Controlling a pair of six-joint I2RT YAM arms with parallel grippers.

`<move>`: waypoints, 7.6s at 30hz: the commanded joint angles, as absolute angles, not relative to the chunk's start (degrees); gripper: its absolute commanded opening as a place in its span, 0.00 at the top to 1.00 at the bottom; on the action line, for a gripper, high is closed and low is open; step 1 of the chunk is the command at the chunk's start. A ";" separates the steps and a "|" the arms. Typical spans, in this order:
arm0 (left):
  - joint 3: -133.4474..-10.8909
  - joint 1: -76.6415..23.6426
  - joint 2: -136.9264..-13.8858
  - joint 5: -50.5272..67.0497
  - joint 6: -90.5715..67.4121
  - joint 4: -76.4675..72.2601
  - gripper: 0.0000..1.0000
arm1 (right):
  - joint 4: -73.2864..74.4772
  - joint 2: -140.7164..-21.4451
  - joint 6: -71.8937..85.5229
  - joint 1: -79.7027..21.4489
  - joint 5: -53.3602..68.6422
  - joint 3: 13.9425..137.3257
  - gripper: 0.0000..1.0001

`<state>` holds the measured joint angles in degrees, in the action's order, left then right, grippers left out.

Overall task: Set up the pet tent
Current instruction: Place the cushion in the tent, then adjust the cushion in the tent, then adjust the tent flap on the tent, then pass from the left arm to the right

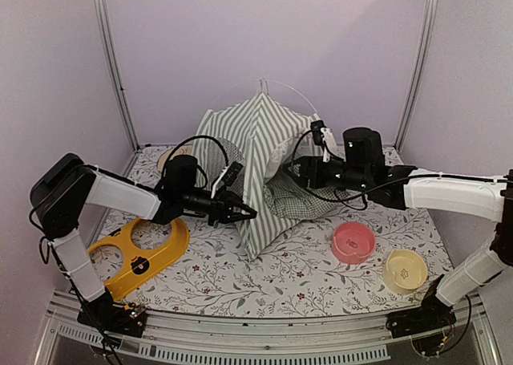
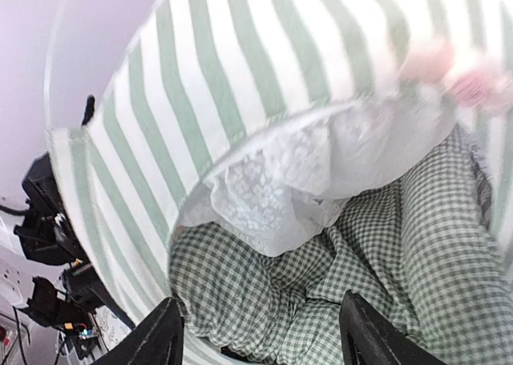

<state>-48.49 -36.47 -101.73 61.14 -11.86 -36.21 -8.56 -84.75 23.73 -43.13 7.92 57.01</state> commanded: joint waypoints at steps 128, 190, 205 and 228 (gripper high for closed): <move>-114.04 -44.71 -114.29 -3.61 -13.34 21.60 1.00 | 4.71 -92.86 17.09 -40.11 -16.30 62.67 0.66; -110.38 -43.11 -117.58 -6.55 -1.47 -1.50 1.00 | 25.91 -87.74 5.68 -41.42 -2.76 84.41 0.88; -120.03 -42.42 -123.30 5.96 6.23 4.43 1.00 | 24.34 -73.62 4.48 -26.93 0.70 74.68 0.06; -133.94 -41.13 -129.72 10.64 -3.90 4.73 0.16 | 12.61 -85.93 2.07 -15.13 -20.44 73.74 1.00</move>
